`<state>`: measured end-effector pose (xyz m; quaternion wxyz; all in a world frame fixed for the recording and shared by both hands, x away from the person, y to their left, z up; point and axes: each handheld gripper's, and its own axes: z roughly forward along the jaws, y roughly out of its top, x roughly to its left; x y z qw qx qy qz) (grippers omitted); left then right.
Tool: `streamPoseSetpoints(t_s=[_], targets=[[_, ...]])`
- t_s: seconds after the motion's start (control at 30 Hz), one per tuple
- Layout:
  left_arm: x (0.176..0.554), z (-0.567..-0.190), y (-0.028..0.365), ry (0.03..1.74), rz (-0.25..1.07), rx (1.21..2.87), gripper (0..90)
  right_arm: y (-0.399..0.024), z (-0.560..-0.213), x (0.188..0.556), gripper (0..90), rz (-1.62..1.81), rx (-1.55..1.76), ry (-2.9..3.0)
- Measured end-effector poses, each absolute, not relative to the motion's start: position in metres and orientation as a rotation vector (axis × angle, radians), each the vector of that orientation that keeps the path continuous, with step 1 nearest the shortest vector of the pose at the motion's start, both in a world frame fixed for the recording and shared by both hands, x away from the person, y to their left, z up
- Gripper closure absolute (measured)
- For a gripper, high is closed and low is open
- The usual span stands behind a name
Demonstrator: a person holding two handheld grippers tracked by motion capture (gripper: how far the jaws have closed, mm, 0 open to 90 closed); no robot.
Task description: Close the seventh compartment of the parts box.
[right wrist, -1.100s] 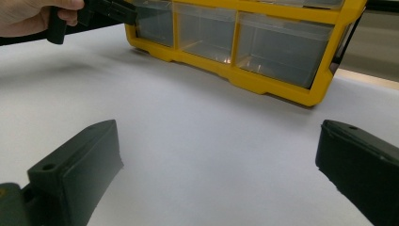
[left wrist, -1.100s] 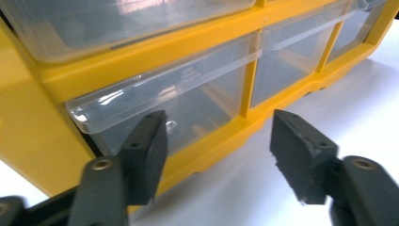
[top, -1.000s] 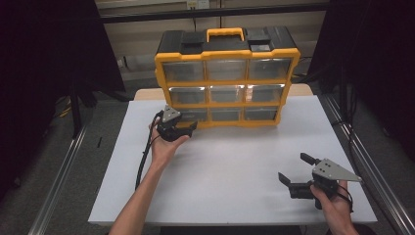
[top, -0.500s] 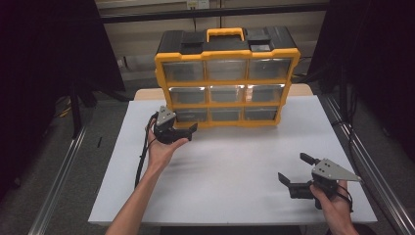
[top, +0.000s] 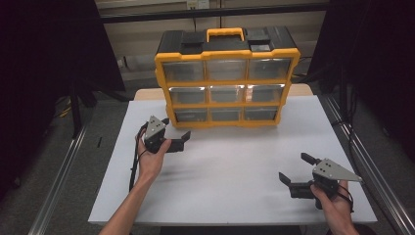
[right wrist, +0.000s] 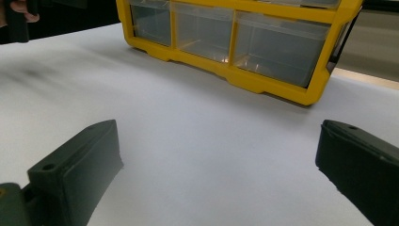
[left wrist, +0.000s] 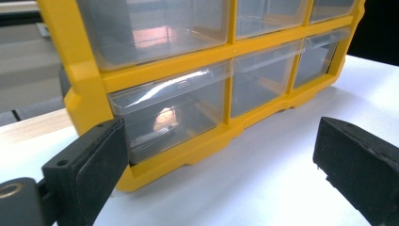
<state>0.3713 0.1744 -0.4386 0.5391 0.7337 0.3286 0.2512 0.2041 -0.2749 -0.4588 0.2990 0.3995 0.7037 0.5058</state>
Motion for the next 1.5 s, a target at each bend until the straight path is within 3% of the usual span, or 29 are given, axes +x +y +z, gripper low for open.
streamPoseSetpoints(t_s=[1.0, 1.5], targets=[[0.308, -0.437, 0.193, 0.872, 0.629, 1.714, 3.3, -0.276, -0.459, 0.201, 0.3, 1.342, 1.062, 1.866], [0.282, -0.443, 0.208, 0.865, 0.572, 1.713, 3.1, -0.276, -0.458, 0.199, 0.3, 1.336, 1.065, 1.864]])
